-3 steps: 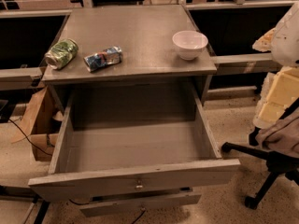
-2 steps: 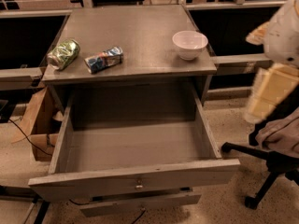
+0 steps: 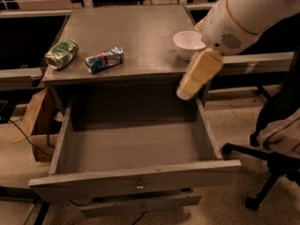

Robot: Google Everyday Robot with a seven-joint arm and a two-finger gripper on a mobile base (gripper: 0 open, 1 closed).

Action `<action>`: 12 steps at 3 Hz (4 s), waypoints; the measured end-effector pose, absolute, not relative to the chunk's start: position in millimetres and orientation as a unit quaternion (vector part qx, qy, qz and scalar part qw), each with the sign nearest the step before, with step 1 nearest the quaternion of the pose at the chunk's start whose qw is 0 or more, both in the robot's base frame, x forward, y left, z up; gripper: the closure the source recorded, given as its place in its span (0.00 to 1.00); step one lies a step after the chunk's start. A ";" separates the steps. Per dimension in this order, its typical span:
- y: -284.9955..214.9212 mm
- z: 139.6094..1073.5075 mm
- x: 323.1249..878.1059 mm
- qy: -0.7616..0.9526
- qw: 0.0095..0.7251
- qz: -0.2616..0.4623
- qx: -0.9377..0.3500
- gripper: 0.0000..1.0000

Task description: Place redbull can into top drawer

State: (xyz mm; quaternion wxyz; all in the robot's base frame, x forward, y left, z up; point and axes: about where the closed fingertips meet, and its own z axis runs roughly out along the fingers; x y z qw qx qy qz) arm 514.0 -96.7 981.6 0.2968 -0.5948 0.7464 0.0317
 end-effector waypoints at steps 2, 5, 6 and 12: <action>-46.2 982.8 540.3 0.786 0.322 0.097 -0.518 0.00; 17.4 937.1 565.0 0.796 0.395 0.152 -0.432 0.00; 67.4 933.0 600.5 0.763 0.444 0.174 -0.436 0.00; 115.9 864.7 699.1 0.826 0.420 0.063 -0.371 0.00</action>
Offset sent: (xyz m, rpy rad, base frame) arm 0.0231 0.0430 -0.0008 0.1249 0.0401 -0.0621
